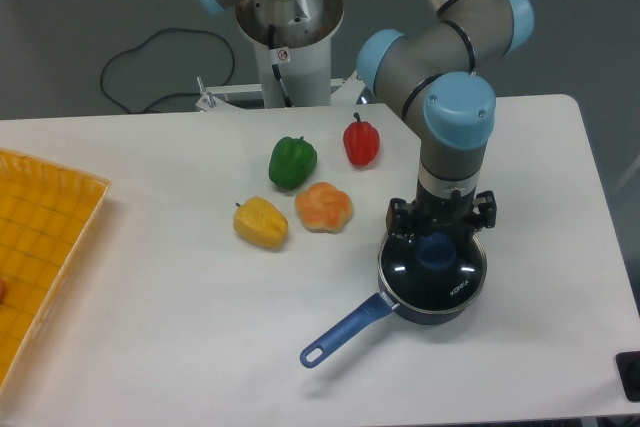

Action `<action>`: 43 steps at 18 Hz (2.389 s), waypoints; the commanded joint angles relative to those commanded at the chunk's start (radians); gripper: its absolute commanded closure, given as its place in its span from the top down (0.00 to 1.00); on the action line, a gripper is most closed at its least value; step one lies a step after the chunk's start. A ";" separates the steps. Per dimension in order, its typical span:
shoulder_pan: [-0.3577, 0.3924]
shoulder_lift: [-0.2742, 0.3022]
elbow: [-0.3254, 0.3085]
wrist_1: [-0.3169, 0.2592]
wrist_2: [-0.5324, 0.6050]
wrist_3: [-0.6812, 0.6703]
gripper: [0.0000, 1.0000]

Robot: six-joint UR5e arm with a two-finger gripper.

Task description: Open the lid

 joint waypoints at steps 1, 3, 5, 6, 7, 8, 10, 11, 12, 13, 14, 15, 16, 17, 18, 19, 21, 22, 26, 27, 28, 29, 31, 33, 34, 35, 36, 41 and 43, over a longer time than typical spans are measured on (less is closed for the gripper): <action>0.002 -0.003 0.000 0.000 0.000 -0.003 1.00; 0.002 -0.003 0.002 0.000 -0.002 -0.003 1.00; 0.003 -0.005 0.003 0.000 -0.003 -0.002 1.00; 0.005 -0.006 0.003 0.000 -0.003 0.000 1.00; 0.005 -0.011 0.003 0.002 -0.003 0.001 1.00; 0.005 -0.015 0.008 0.002 -0.003 0.000 1.00; 0.005 -0.023 0.018 0.000 -0.003 -0.002 1.00; 0.003 -0.026 0.021 0.002 -0.003 -0.002 1.00; 0.003 -0.034 0.023 0.000 -0.003 -0.002 1.00; 0.003 -0.037 0.028 0.000 -0.003 -0.002 1.00; 0.002 -0.038 0.029 0.000 -0.003 -0.003 1.00; 0.002 -0.038 0.031 0.000 -0.003 -0.003 1.00; 0.002 -0.038 0.031 0.000 -0.003 -0.002 1.00; 0.002 -0.038 0.031 0.000 -0.005 0.001 1.00; 0.002 -0.038 0.031 0.000 -0.005 0.002 1.00; 0.002 -0.038 0.031 0.000 -0.005 0.000 1.00; 0.002 -0.038 0.034 0.000 -0.006 0.002 1.00; 0.000 -0.038 0.034 0.000 -0.006 0.002 1.00; -0.002 -0.040 0.034 0.000 -0.006 0.003 0.93; -0.002 -0.040 0.034 0.000 -0.006 0.002 0.90; -0.002 -0.040 0.034 0.000 -0.006 0.002 0.88; -0.002 -0.040 0.032 0.000 -0.006 0.000 0.84; -0.003 -0.040 0.032 0.000 -0.006 0.000 0.81; -0.003 -0.040 0.032 0.000 -0.008 0.000 0.78; -0.006 -0.040 0.034 0.000 -0.008 -0.002 0.75; -0.008 -0.038 0.032 0.000 -0.008 -0.002 0.74; -0.008 -0.038 0.032 0.000 -0.008 -0.002 0.74; -0.006 -0.032 0.032 -0.002 -0.015 -0.002 0.70; -0.008 -0.028 0.032 -0.003 -0.017 -0.002 0.70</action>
